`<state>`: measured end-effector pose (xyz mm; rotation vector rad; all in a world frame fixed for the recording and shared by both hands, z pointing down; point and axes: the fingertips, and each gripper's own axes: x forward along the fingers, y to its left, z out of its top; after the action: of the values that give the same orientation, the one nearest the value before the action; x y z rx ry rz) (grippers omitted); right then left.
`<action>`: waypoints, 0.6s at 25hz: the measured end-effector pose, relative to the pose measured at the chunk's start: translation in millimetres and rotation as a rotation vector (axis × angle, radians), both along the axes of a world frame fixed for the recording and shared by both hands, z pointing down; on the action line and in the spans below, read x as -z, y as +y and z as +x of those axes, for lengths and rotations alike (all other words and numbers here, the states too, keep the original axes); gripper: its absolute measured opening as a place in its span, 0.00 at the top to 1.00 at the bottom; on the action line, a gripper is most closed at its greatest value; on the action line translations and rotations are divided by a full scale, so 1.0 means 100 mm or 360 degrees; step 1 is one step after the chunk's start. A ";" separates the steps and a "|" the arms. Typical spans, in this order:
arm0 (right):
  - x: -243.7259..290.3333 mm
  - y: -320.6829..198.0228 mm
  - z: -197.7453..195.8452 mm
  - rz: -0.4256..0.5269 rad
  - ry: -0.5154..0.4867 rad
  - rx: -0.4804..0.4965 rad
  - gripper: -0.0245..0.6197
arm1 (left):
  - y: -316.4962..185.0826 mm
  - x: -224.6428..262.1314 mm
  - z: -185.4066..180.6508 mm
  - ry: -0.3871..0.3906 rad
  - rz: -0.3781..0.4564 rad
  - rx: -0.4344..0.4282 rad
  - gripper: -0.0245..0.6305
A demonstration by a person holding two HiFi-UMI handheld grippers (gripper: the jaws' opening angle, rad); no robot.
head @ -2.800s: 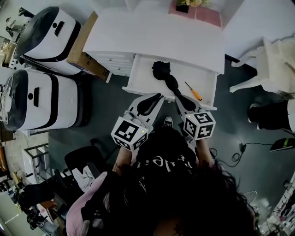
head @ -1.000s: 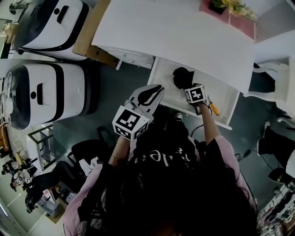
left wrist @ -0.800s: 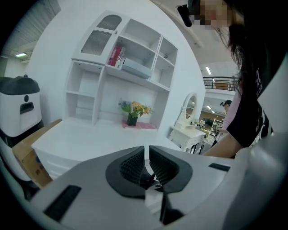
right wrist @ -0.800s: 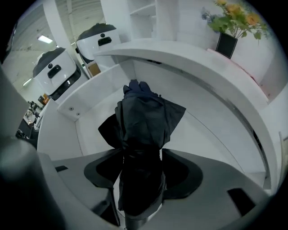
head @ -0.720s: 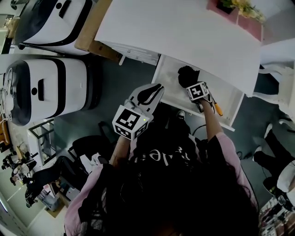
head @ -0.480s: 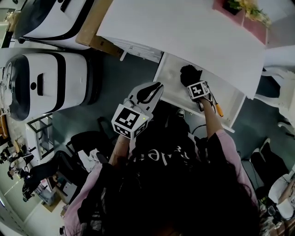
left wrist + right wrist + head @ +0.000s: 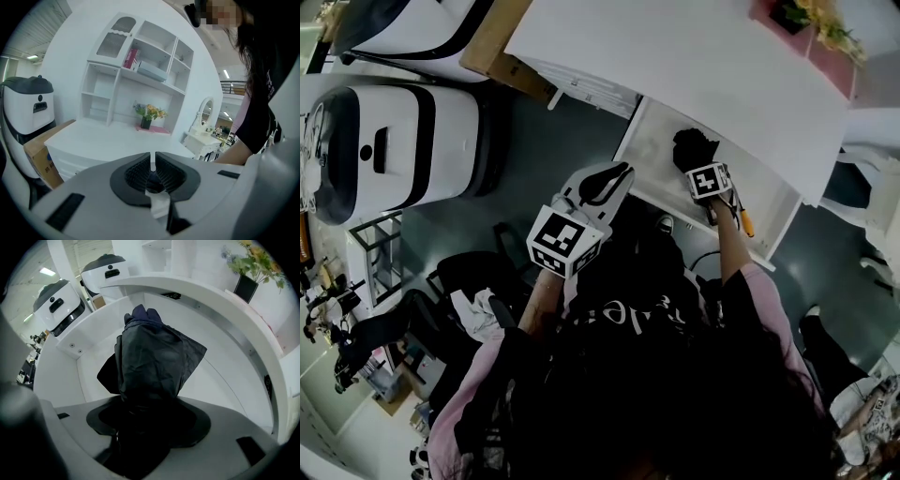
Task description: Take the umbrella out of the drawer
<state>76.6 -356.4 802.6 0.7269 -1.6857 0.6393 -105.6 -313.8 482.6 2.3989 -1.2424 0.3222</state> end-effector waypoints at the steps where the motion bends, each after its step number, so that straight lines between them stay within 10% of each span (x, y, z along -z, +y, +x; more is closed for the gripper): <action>1: 0.06 0.01 -0.02 0.0001 -0.0020 0.0023 0.53 | 0.01 0.00 0.00 -0.0001 0.0005 -0.0001 0.90; 15: 1.36 0.17 0.07 0.0262 -0.0256 -0.0060 0.53 | 0.23 0.21 0.32 0.0010 0.0082 -0.0035 0.90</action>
<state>84.0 -339.1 666.3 0.8441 -1.8933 0.6033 -73.2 -291.0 461.2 2.4565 -1.2369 0.2926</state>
